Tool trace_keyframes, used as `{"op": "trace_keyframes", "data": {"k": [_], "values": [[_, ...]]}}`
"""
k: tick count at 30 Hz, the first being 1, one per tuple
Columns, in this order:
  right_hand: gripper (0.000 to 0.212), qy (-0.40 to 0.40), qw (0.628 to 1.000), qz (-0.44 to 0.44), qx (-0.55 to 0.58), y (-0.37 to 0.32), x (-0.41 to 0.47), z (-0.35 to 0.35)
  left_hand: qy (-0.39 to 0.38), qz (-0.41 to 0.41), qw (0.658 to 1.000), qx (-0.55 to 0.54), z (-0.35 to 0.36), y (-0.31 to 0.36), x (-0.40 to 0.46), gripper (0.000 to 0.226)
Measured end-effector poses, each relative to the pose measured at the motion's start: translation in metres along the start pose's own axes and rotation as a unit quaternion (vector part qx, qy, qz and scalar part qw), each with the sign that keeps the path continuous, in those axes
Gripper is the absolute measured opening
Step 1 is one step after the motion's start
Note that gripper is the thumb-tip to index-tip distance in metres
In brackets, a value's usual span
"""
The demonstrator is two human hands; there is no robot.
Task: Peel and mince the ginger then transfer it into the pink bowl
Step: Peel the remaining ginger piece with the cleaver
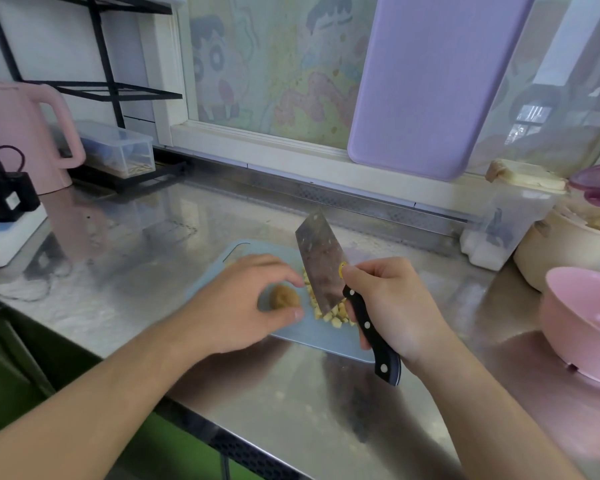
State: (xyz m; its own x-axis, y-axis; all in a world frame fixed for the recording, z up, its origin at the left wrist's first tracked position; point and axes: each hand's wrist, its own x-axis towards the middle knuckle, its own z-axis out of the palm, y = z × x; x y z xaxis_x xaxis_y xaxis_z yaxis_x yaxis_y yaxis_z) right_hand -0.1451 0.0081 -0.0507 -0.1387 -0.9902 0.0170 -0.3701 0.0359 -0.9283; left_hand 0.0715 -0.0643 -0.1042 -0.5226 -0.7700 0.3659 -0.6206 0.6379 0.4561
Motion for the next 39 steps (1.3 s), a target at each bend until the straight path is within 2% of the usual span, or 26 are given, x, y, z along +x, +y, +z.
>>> {"op": "trace_keyframes", "data": {"k": [4,7,13,20,31,39], "values": [[0.045,0.002,1.0,0.003,-0.006,0.002,0.001,-0.002,0.023,0.02,1.0,0.001,0.012,-0.001,-0.001,0.013],[0.044,0.003,1.0,0.004,-0.01,0.002,0.002,-0.003,0.036,0.007,0.999,-0.017,0.013,-0.003,-0.004,0.016],[0.047,0.0,1.0,0.007,-0.017,0.001,0.001,-0.002,0.039,-0.021,0.998,-0.032,0.013,-0.003,-0.009,0.035],[0.046,-0.008,0.999,0.016,-0.027,-0.001,-0.002,0.001,0.022,-0.044,0.999,0.009,0.014,-0.005,-0.012,0.039],[0.042,-0.038,0.997,0.032,-0.061,-0.003,-0.005,0.014,0.056,-0.056,0.997,0.004,0.018,-0.005,-0.011,0.028],[0.042,-0.028,0.996,0.032,-0.072,-0.006,-0.006,0.019,0.062,-0.051,0.997,0.011,0.017,-0.006,-0.011,0.018]]}}
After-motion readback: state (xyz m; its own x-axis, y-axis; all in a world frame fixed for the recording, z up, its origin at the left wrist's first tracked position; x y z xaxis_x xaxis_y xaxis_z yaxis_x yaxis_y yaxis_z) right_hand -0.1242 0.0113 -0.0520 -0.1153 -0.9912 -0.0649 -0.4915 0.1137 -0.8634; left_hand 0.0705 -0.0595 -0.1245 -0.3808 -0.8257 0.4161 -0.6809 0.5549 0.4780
